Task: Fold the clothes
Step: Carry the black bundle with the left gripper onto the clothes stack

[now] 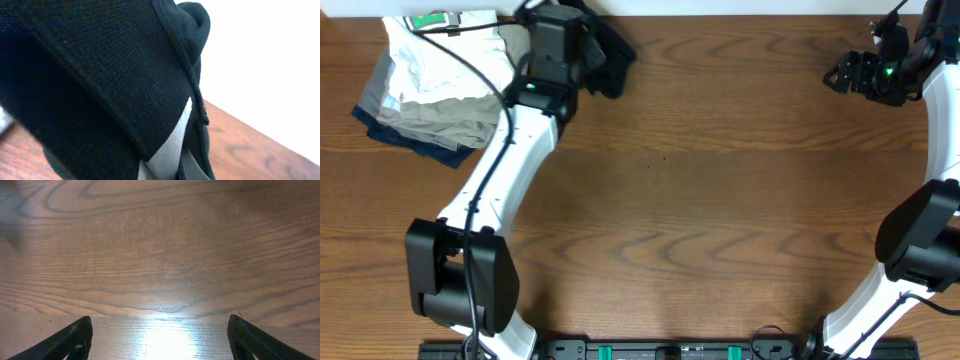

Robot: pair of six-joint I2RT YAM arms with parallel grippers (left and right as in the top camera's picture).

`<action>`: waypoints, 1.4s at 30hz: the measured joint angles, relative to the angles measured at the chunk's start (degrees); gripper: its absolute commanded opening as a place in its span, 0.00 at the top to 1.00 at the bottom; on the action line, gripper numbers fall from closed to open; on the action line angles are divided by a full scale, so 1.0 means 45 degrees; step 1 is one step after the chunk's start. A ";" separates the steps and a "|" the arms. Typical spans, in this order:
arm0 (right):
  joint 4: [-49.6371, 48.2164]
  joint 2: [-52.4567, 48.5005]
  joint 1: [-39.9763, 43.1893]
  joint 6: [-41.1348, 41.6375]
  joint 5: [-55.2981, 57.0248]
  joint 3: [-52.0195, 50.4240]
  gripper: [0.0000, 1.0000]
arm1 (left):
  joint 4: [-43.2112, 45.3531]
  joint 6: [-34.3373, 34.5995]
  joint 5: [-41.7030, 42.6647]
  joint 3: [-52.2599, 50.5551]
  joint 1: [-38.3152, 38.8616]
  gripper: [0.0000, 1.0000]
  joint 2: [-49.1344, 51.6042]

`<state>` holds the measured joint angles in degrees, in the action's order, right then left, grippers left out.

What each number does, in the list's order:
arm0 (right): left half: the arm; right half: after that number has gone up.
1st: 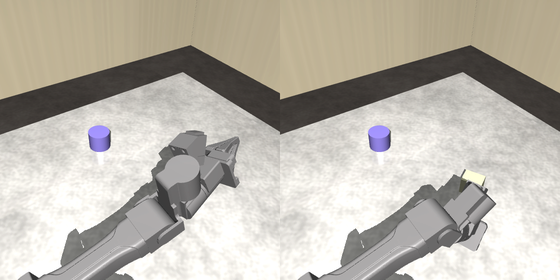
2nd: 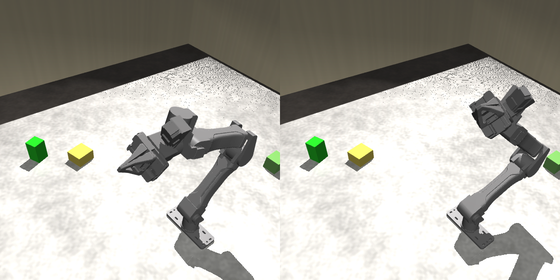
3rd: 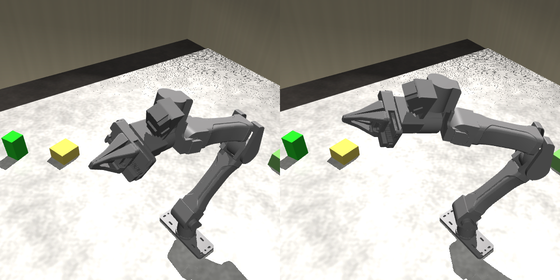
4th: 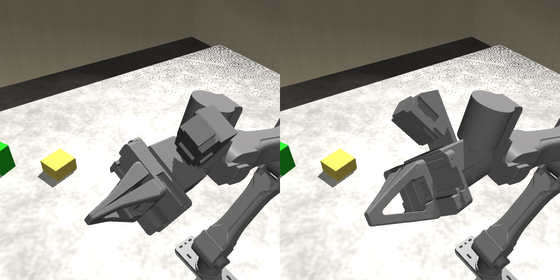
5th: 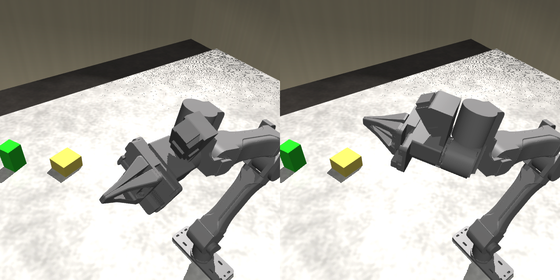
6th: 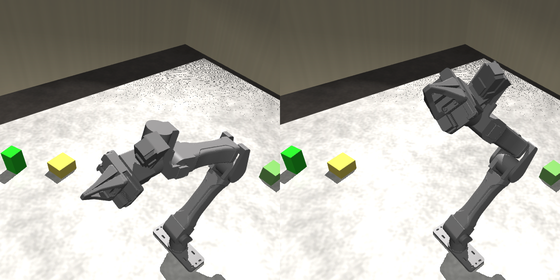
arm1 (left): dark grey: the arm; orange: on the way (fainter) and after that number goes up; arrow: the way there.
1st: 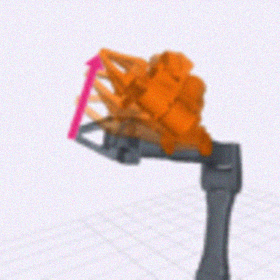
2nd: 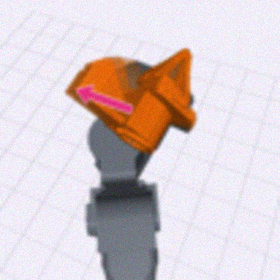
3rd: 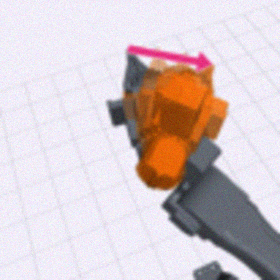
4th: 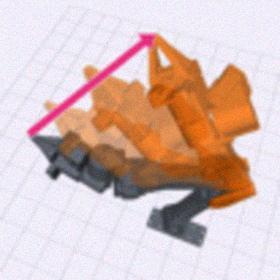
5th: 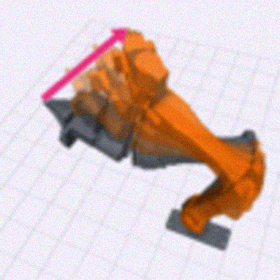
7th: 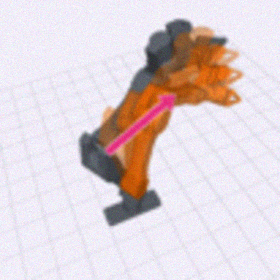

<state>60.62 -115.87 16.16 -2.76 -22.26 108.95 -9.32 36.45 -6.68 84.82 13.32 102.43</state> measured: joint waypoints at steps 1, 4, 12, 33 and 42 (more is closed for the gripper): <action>0.0000 0.0000 0.0000 0.0000 0.0000 0.0000 0.16 | 0.0180 0.0107 0.0039 -0.0005 -0.0214 0.94 0.0000; 0.0005 0.0000 0.0000 0.0005 0.0000 0.0000 0.15 | 0.0719 0.0505 0.0287 -0.0010 -0.0894 0.94 0.0000; 0.0078 0.0000 -0.0078 0.0000 0.0005 0.0000 0.14 | 0.2958 0.2079 0.1122 -0.0015 -0.3759 0.94 0.0000; 0.0408 0.0000 -0.1287 0.0000 0.0044 0.0000 0.13 | 0.3682 0.4634 0.0913 -0.0015 -0.5867 0.92 0.3303; 0.0403 0.0000 -0.1433 0.0000 0.0233 0.0000 0.12 | 0.0714 0.3662 0.0729 -0.0005 -0.6397 0.44 0.3099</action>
<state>62.43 -115.87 9.72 -2.76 -21.21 108.95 -6.11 52.93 -3.40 84.79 -15.46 116.38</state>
